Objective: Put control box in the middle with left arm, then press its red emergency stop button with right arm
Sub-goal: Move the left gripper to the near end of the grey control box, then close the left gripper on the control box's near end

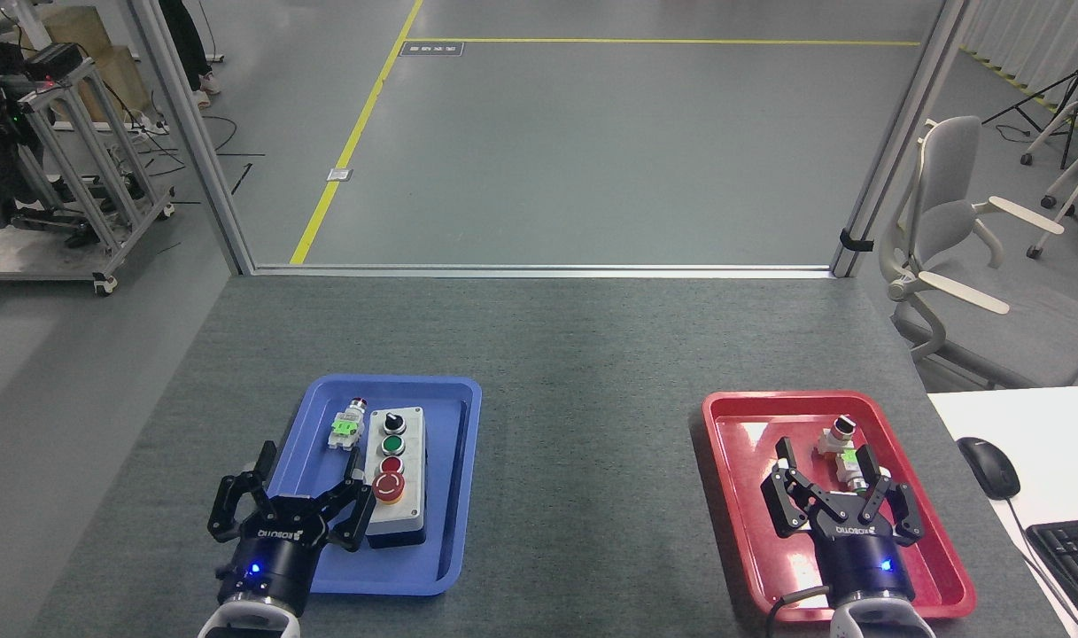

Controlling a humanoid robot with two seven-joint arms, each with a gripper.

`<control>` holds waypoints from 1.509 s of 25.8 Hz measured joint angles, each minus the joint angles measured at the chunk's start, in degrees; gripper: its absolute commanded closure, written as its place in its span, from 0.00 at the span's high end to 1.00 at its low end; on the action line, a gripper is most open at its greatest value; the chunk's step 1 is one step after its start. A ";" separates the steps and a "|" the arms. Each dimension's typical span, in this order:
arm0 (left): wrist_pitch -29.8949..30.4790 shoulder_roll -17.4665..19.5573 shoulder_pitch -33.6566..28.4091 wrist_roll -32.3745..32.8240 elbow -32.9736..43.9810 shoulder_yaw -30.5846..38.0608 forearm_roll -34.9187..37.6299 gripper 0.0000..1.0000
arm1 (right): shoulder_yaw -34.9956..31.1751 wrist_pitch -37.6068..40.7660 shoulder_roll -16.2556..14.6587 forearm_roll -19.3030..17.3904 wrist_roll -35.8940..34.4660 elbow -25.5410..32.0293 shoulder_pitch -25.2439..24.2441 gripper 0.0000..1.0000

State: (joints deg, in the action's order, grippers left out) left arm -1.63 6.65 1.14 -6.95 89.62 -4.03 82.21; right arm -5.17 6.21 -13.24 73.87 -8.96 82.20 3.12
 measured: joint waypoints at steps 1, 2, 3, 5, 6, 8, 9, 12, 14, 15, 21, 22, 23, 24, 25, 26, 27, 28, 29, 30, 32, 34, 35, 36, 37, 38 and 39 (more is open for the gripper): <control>-0.18 -0.18 -0.16 -0.54 -0.04 -0.61 0.00 1.00 | 0.00 0.00 -0.10 -0.02 0.00 -0.15 0.23 1.00; -0.34 -0.48 -0.30 -1.10 -0.11 -1.28 0.00 1.00 | 0.00 -0.01 -0.16 -0.03 0.06 -0.27 0.47 1.00; -0.50 -0.81 -0.40 -1.28 -0.17 -1.83 0.00 1.00 | 0.00 -0.01 -0.23 -0.04 0.11 -0.37 0.63 1.00; -0.67 -1.92 -0.54 -1.64 -0.28 -2.91 0.01 0.99 | 0.00 -0.01 -0.44 -0.09 0.16 -0.44 0.83 1.00; -0.77 -2.65 -0.67 -1.76 -0.33 -3.49 0.06 0.99 | -0.01 -0.01 -0.56 -0.12 0.17 -0.45 0.90 1.00; -1.27 -3.93 -1.07 -1.82 -0.42 -4.60 0.17 0.98 | -0.01 0.01 -0.63 -0.25 0.18 -0.48 0.95 1.00; -1.85 -4.48 -1.27 -1.83 -0.46 -5.25 0.27 0.98 | -0.01 0.01 -0.53 -0.31 0.19 -0.48 1.02 1.00; -5.25 -5.42 -1.74 -1.89 -0.84 -7.91 1.21 0.99 | 0.01 0.08 -0.30 -0.52 0.30 -0.48 1.41 1.00; -7.66 -5.76 -2.19 -1.88 -1.22 -9.23 1.96 0.99 | 0.05 0.15 -0.28 -0.74 0.37 -0.48 1.57 1.00; -8.98 -5.80 -2.34 -1.90 -1.44 -9.60 2.22 0.99 | 0.06 0.15 -0.28 -0.83 0.37 -0.47 1.59 1.00; -13.60 -6.19 -2.62 -2.09 -4.49 -10.44 2.72 0.99 | 0.13 0.42 0.36 -1.13 0.12 -0.23 1.59 1.00; -13.86 -6.22 -2.59 -2.13 -5.00 -10.49 2.72 0.99 | 0.12 0.46 0.43 -1.15 0.11 -0.19 1.59 1.00; -14.09 -6.23 -2.45 -2.17 -5.46 -10.50 2.71 0.99 | 0.12 0.49 0.48 -1.16 0.11 -0.19 1.59 1.00; -14.17 -6.27 -2.32 -2.23 -5.83 -10.52 2.69 0.99 | 0.11 0.50 0.51 -1.17 0.10 -0.19 1.59 1.00; -14.19 -6.30 -2.19 -2.23 -6.21 -10.53 2.64 0.99 | 0.10 0.50 0.54 -1.17 0.09 -0.18 1.59 1.00; -14.23 -6.32 -2.02 -2.23 -6.47 -10.54 2.61 0.99 | 0.10 0.51 0.56 -1.18 0.09 -0.19 1.59 1.00; -14.27 -6.34 -1.88 -2.28 -6.72 -10.54 2.58 0.99 | 0.09 0.51 0.58 -1.18 0.09 -0.18 1.59 1.00; -14.28 -6.38 -1.81 -2.29 -7.07 -10.55 2.56 0.99 | 0.08 0.51 0.61 -1.18 0.09 -0.19 1.60 1.00; -14.29 -6.43 -1.66 -2.29 -7.47 -10.55 2.55 0.99 | 0.08 0.51 0.62 -1.19 0.08 -0.19 1.60 1.00; -14.31 -6.54 -1.44 -2.32 -7.97 -10.55 2.55 0.99 | 0.09 0.51 0.61 -1.21 0.08 -0.18 1.61 1.00; -14.25 -6.81 -1.25 -2.41 -9.23 -10.56 2.55 0.99 | 0.10 0.51 0.58 -1.24 0.07 -0.15 1.61 1.00; -14.12 -6.96 -0.83 -2.51 -10.50 -10.56 2.55 0.99 | 0.14 0.51 0.58 -1.26 0.06 -0.09 1.61 1.00; -14.11 -7.02 -0.64 -2.57 -10.98 -10.56 2.55 0.99 | 0.15 0.51 0.58 -1.26 0.06 -0.06 1.60 1.00; -13.92 -7.05 -0.35 -2.77 -11.45 -10.56 2.53 0.99 | 0.16 0.51 0.58 -1.28 0.04 0.02 1.60 1.00; -13.91 -7.05 -0.14 -2.94 -11.96 -10.56 2.48 0.99 | 0.16 0.51 0.58 -1.32 -0.01 0.05 1.59 1.00; -13.91 -7.06 0.08 -2.94 -12.44 -10.56 2.42 0.99 | 0.16 0.51 0.58 -1.35 -0.02 0.08 1.56 1.00; -13.91 -7.06 0.44 -2.97 -12.88 -10.56 2.37 0.99 | 0.16 0.51 0.58 -1.37 -0.02 0.12 1.56 1.00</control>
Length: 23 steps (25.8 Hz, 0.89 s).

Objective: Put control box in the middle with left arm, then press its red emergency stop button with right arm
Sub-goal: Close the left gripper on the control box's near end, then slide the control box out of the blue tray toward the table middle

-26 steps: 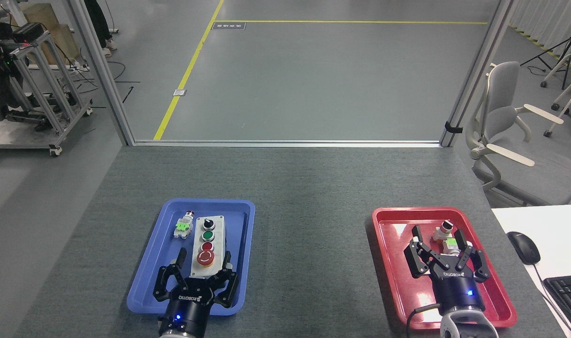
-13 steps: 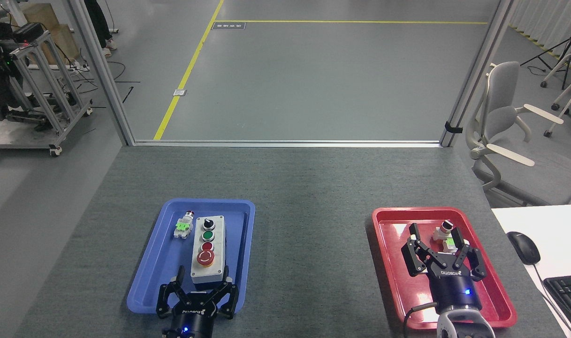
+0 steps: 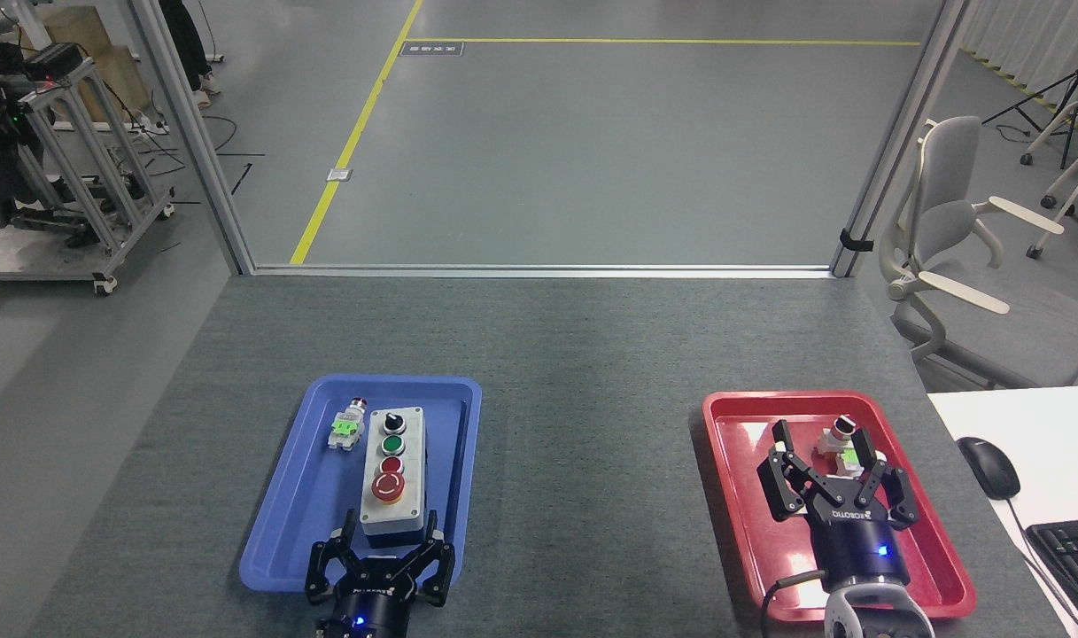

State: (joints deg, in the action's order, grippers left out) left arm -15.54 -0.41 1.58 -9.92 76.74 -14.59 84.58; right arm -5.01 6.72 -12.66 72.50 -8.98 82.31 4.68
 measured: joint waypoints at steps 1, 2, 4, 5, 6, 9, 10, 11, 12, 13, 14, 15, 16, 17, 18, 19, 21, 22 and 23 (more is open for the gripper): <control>0.00 -0.01 0.43 -0.19 -0.58 0.00 -0.05 0.99 | 0.00 0.00 0.00 -0.02 0.00 0.02 0.00 1.00; 0.00 -0.01 0.67 -0.19 -1.16 0.00 -0.10 0.99 | 0.00 0.00 -0.02 -0.03 -0.01 0.00 -0.02 1.00; 0.00 -0.08 1.34 -0.22 -2.30 0.00 -0.19 0.99 | 0.00 -0.01 -0.06 -0.05 -0.01 -0.01 -0.02 1.00; 0.00 -0.09 1.57 -0.25 -3.00 0.00 -0.25 0.99 | 0.00 -0.02 -0.06 -0.06 -0.01 -0.02 -0.02 1.00; 0.00 -0.12 1.73 -0.25 -3.55 0.00 -0.29 0.99 | 0.00 -0.04 -0.05 -0.06 -0.01 -0.03 -0.02 1.00; 0.00 -0.38 2.30 -0.59 -5.24 0.00 -0.36 0.99 | 0.00 -0.06 -0.03 -0.07 -0.04 -0.03 0.02 1.00; -0.05 -0.48 2.62 -0.88 -5.84 0.00 -0.38 0.99 | -0.02 -0.07 -0.04 -0.07 -0.07 -0.03 0.04 1.00; -0.10 -0.56 2.83 -1.28 -6.37 0.01 -0.39 0.99 | -0.05 -0.07 -0.07 -0.07 -0.11 -0.04 0.05 1.00; -0.19 -0.59 3.00 -1.44 -6.87 0.01 -0.43 0.99 | -0.08 -0.07 -0.12 -0.08 -0.18 -0.04 0.05 1.00; -0.19 -0.64 3.33 -1.23 -7.37 0.00 -0.46 0.99 | -0.12 -0.07 -0.21 -0.11 -0.24 -0.05 0.06 1.00; -0.19 -0.69 3.68 -1.23 -7.86 0.00 -0.50 0.99 | -0.14 -0.07 -0.27 -0.20 -0.28 -0.05 0.06 1.00; -0.11 -0.71 4.14 -1.26 -8.46 0.01 -0.55 0.99 | -0.15 -0.07 -0.33 -0.34 -0.31 -0.05 0.06 1.00; -0.10 -0.71 4.61 -1.30 -9.13 0.03 -0.61 0.99 | -0.16 -0.07 -0.40 -0.50 -0.32 -0.05 0.06 1.00; -0.10 -0.72 5.06 -1.41 -9.68 0.04 -0.65 0.99 | -0.16 -0.07 -0.46 -0.65 -0.29 -0.05 0.07 1.00; -0.10 -0.72 5.59 -1.44 -10.36 0.05 -0.67 0.99 | -0.16 -0.07 -0.54 -0.76 -0.17 -0.05 0.07 1.00; -0.09 -0.72 6.00 -1.45 -11.00 0.06 -0.69 0.99 | -0.16 -0.07 -0.58 -0.85 -0.12 -0.05 0.06 1.00; -0.16 -0.75 6.94 -1.45 -12.39 0.08 -0.73 0.99 | -0.16 -0.07 -0.70 -0.98 -0.11 -0.05 0.07 1.00; -0.28 -0.78 7.42 -1.46 -13.18 0.09 -0.76 0.99 | -0.16 -0.07 -0.74 -1.01 -0.10 -0.05 0.07 1.00; -0.35 -0.87 7.95 -1.46 -14.11 0.11 -0.78 0.99 | -0.16 -0.07 -0.76 -1.04 -0.09 -0.05 0.06 1.00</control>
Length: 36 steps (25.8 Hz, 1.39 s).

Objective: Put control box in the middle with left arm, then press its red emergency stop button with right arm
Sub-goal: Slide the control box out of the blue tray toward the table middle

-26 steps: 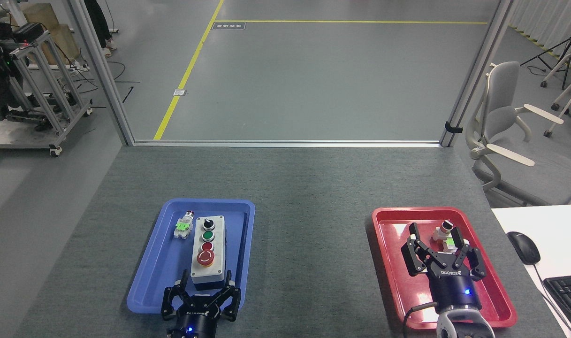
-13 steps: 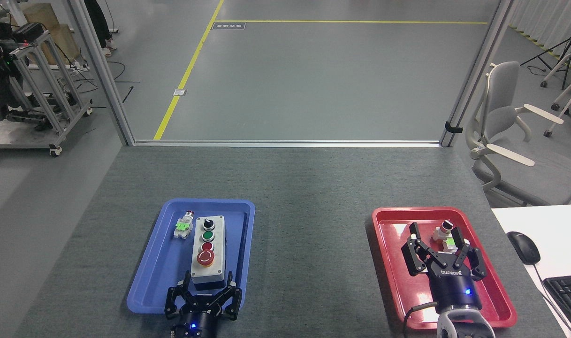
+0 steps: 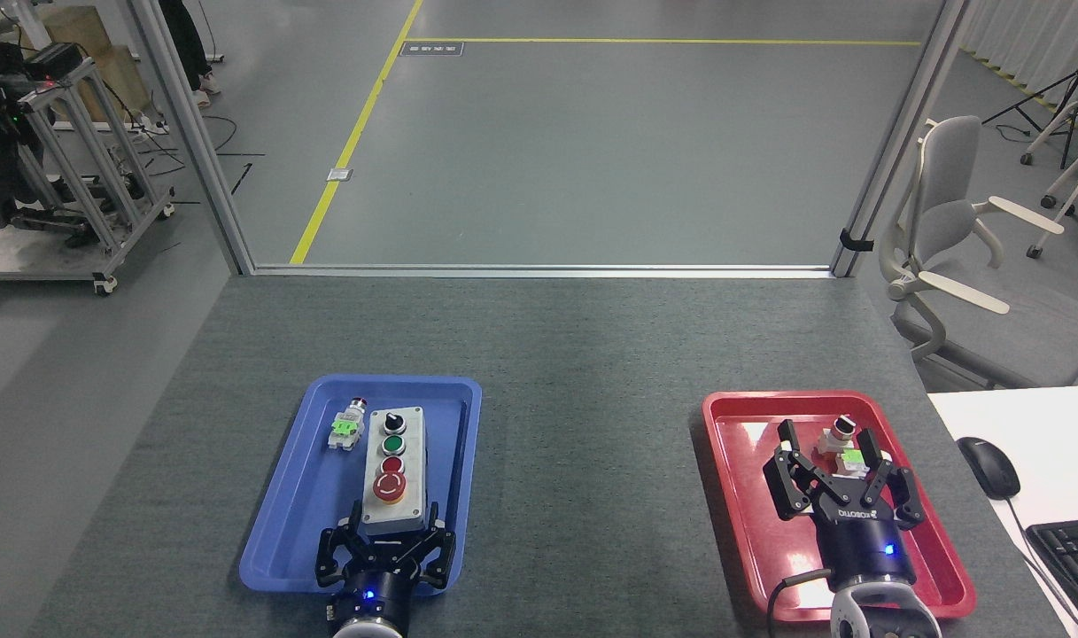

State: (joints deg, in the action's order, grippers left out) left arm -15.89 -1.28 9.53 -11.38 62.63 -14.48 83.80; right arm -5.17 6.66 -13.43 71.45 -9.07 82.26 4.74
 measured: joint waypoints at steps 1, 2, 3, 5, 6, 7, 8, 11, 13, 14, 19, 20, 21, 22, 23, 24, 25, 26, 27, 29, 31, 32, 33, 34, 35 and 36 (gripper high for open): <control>-0.04 -0.16 0.57 -0.03 -0.96 0.03 -0.01 0.98 | 0.00 0.00 -0.01 -0.02 0.00 0.00 0.00 1.00; -0.04 -0.34 1.17 -0.24 -2.03 0.09 -0.03 0.91 | 0.00 0.00 -0.03 -0.04 0.00 0.00 -0.01 1.00; -0.08 -0.48 1.72 -0.48 -3.05 0.16 -0.07 0.77 | -0.02 0.00 -0.07 -0.06 0.04 0.00 -0.01 1.00; -0.37 -0.88 2.74 -1.64 -4.93 0.38 -0.50 0.46 | -0.06 0.00 -0.20 -0.11 0.14 0.00 -0.04 1.00; -0.46 -1.07 3.15 -2.16 -5.56 0.51 -0.91 0.40 | -0.08 -0.05 -0.25 -0.18 0.18 0.00 -0.04 1.00; -0.24 -1.18 3.47 -2.64 -6.04 0.58 -1.53 0.31 | -0.09 -0.07 -0.28 -0.30 0.18 0.00 -0.04 1.00; -0.23 -1.30 3.67 -3.11 -6.35 0.61 -2.08 0.24 | -0.09 -0.18 -0.31 -0.41 0.18 0.00 -0.04 1.00; 0.01 -1.27 3.96 -3.98 -6.74 0.67 -3.26 0.15 | -0.10 -0.29 -0.40 -0.69 0.18 -0.01 -0.03 1.00; 0.17 -1.34 4.05 -4.08 -6.72 0.67 -3.58 0.11 | -0.11 -0.34 -0.29 -0.78 0.17 -0.04 -0.02 1.00; 0.33 -1.37 4.05 -4.10 -6.59 0.66 -3.65 0.09 | -0.11 -0.34 -0.20 -0.80 0.14 -0.06 -0.01 1.00; 1.02 -1.71 4.09 -4.44 -4.46 0.55 -3.81 0.00 | -0.11 -0.16 -0.03 -0.87 -0.05 -0.03 0.00 1.00; 1.30 -1.78 4.10 -4.65 -3.94 0.51 -3.83 0.00 | -0.10 -0.07 -0.04 -0.87 -0.08 -0.03 0.00 1.00; 1.46 -1.90 4.10 -4.97 -3.41 0.49 -3.85 0.00 | -0.10 -0.06 -0.08 -0.87 -0.08 -0.02 0.00 1.00; 1.47 -2.14 4.11 -5.26 -2.90 0.48 -3.88 0.00 | -0.10 -0.05 -0.08 -0.87 -0.09 -0.02 0.00 1.00; 1.59 -2.39 4.12 -5.50 -2.43 0.45 -3.89 0.00 | -0.09 0.01 -0.08 -0.87 -0.09 -0.01 0.00 1.00; 1.81 -2.65 4.13 -5.65 -1.96 0.41 -3.90 0.00 | -0.06 0.01 -0.08 -0.88 -0.11 -0.01 0.00 1.00; 1.98 -2.95 4.13 -5.71 -1.46 0.37 -3.92 0.00 | -0.03 0.01 -0.08 -0.88 -0.15 0.00 0.00 1.00; 1.92 -3.32 4.12 -5.74 -1.05 0.31 -3.95 0.00 | -0.01 0.01 -0.08 -0.88 -0.22 0.00 0.00 1.00; 1.98 -3.87 4.13 -5.83 -0.66 0.23 -3.96 0.00 | 0.02 0.01 -0.07 -0.88 -0.27 -0.01 0.00 1.00; 2.73 -5.08 4.29 -6.05 -0.41 -0.08 -3.98 0.00 | 0.06 -0.04 0.00 -0.88 -0.30 -0.02 0.00 1.00; 2.72 -5.90 5.01 -6.05 -0.44 -1.60 -4.04 0.00 | 0.07 -0.07 0.04 -0.88 -0.27 -0.04 0.00 1.00; 1.72 -6.14 5.59 -6.06 -0.57 -3.21 -4.25 0.00 | 0.09 -0.07 0.06 -0.88 -0.12 -0.06 0.00 1.00; 0.46 -6.32 6.28 -6.03 -0.80 -5.18 -4.67 0.00 | 0.10 -0.07 0.09 -0.88 -0.05 -0.07 0.00 1.00; -1.07 -6.46 7.30 -5.76 -1.15 -7.66 -5.41 0.00 | 0.14 -0.07 0.11 -0.88 -0.04 -0.08 0.00 1.00; -2.49 -6.56 8.39 -5.54 -1.52 -10.21 -6.42 0.00 | 0.18 -0.07 0.12 -0.88 -0.02 -0.08 0.00 1.00; -3.81 -6.62 9.22 -5.23 -1.85 -12.47 -7.62 0.00 | 0.19 -0.07 0.12 -0.88 0.00 -0.08 0.00 1.00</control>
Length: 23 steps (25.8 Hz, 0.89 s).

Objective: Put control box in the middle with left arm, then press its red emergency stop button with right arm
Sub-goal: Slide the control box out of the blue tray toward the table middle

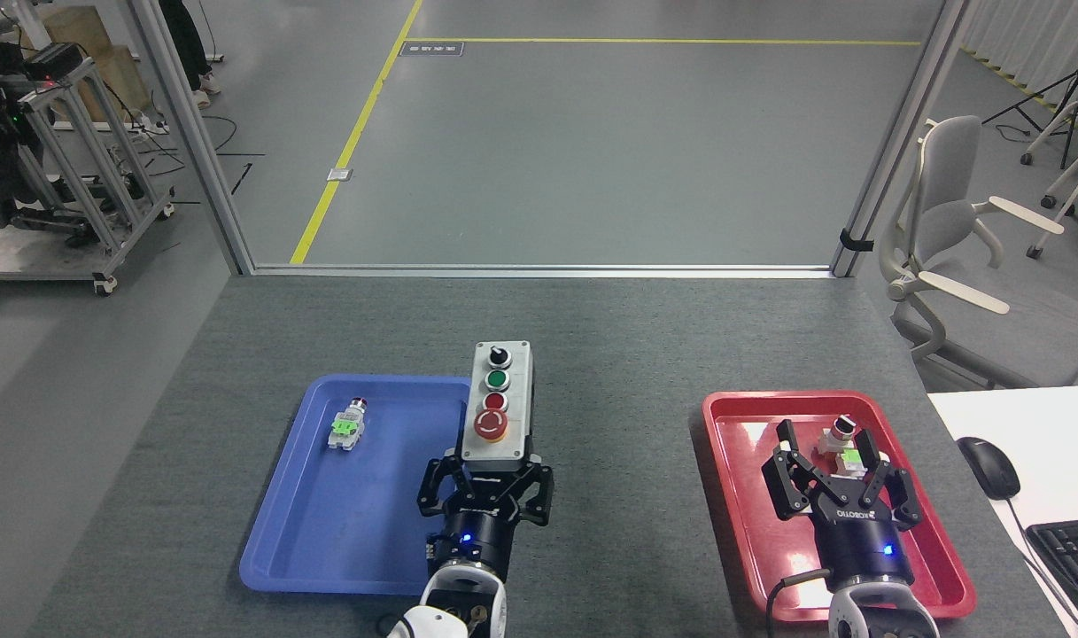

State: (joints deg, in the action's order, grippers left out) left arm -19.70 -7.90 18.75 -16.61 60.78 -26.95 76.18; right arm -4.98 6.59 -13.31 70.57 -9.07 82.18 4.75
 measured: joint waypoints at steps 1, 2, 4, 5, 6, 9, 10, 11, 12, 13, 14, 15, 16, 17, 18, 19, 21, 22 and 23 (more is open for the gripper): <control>-1.22 -0.04 0.73 0.48 -0.33 -2.34 -1.20 0.00 | 0.01 0.00 -0.02 -0.02 0.01 0.00 0.00 1.00; -2.39 -0.05 1.45 0.82 -0.57 -4.25 -2.36 0.00 | 0.03 0.01 -0.05 -0.04 0.03 0.00 0.00 1.00; -4.16 -0.07 2.32 1.03 -0.88 -7.21 -3.98 0.00 | 0.05 0.02 -0.20 -0.06 0.04 0.00 0.00 1.00; -4.77 -0.07 2.47 1.25 -1.02 -8.28 -4.55 0.00 | 0.05 0.02 -0.25 -0.08 0.04 -0.01 0.00 1.00; -5.70 -0.09 2.64 1.38 -1.21 -9.50 -4.95 0.00 | 0.06 0.02 -0.29 -0.16 0.04 -0.02 0.00 1.00; -8.61 -0.08 2.86 1.39 -1.49 -12.65 -5.89 0.00 | 0.06 -0.18 -0.41 -1.01 0.04 -0.10 0.00 1.00; -9.63 -0.10 2.88 1.55 -1.50 -14.05 -6.42 0.00 | 0.06 -0.24 -0.46 -1.47 0.04 -0.15 0.02 1.00; -10.67 -0.11 2.96 1.55 -1.49 -15.42 -7.16 0.00 | 0.06 -0.27 -0.52 -1.86 0.06 -0.20 0.11 1.00; -12.24 -0.11 2.97 1.55 -1.50 -16.79 -7.99 0.00 | 0.08 -0.31 -0.54 -2.31 0.07 -0.27 0.24 1.00; -13.36 -0.10 2.96 1.54 -1.57 -18.10 -8.73 0.00 | 0.11 -0.31 -0.55 -2.65 0.07 -0.35 0.37 1.00; -14.50 -0.10 2.95 1.59 -1.63 -19.12 -9.49 0.00 | 0.12 -0.31 -0.54 -2.98 0.07 -0.44 0.44 1.00; -15.53 -0.10 2.96 1.59 -1.67 -20.05 -10.04 0.00 | 0.12 -0.31 -0.54 -3.24 0.07 -0.48 0.54 1.00; -16.48 -0.10 2.96 1.57 -1.71 -20.94 -10.50 0.00 | 0.13 -0.31 -0.54 -3.43 0.11 -0.52 0.61 1.00; -17.44 -0.10 2.95 1.57 -1.73 -21.67 -10.87 0.00 | 0.13 -0.25 -0.55 -3.54 0.14 -0.57 0.62 1.00; -18.46 -0.10 2.96 1.57 -1.68 -22.27 -11.15 0.00 | 0.13 -0.16 -0.56 -3.63 0.15 -0.58 0.64 1.00; -19.59 -0.10 2.96 1.44 -1.58 -22.66 -11.48 0.00 | 0.14 0.01 -0.56 -3.67 0.23 -0.58 0.68 1.00; -21.10 -0.09 2.96 1.29 -1.32 -23.19 -12.50 0.00 | 0.14 0.11 -0.54 -3.73 0.23 -0.61 0.70 1.00; -21.45 -0.09 2.96 1.29 -1.21 -23.32 -13.39 0.00 | 0.15 0.14 -0.53 -3.74 0.23 -0.61 0.75 1.00; -21.77 -0.10 2.96 1.28 -1.09 -23.42 -14.60 0.00 | 0.14 0.20 -0.52 -3.75 0.19 -0.61 0.76 1.00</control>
State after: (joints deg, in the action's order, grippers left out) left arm -41.47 -8.00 21.71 -15.32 59.69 -50.37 61.58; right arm -4.84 6.79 -13.83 66.82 -8.88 81.57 5.51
